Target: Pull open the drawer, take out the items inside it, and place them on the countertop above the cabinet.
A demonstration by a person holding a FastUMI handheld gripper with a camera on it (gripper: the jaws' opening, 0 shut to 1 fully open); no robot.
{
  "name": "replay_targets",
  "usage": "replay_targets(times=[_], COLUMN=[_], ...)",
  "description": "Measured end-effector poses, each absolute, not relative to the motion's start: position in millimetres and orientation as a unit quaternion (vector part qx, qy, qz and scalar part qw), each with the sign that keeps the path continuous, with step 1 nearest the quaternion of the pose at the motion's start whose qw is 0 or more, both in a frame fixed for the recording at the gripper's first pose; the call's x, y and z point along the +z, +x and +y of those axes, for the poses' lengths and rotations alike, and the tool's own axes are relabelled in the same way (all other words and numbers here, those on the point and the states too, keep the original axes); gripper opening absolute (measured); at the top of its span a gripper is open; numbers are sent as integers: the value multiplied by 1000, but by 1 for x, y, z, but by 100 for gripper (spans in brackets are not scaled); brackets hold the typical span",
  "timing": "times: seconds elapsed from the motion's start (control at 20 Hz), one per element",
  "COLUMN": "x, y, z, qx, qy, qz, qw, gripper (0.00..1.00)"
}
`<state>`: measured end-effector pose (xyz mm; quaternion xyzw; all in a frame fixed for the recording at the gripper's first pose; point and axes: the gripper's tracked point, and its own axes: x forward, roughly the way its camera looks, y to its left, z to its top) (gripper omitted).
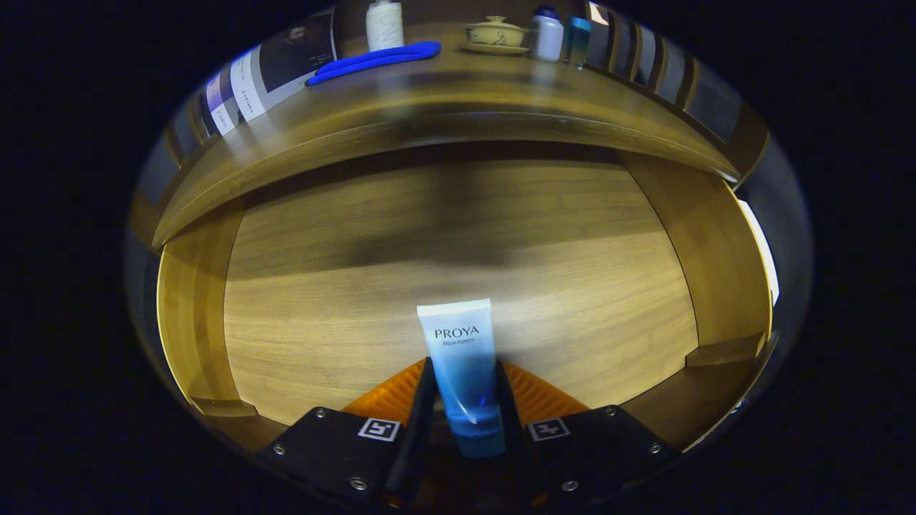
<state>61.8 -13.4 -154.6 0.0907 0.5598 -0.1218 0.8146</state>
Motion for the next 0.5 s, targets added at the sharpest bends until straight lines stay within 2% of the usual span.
replay_targets(times=[0.2,0.5], x=[-149,-113], y=[72,101], z=[-10,-5], qx=[-103,-86], qy=[61,84], qz=[517,387], qw=[848,914], gripper=[45,44])
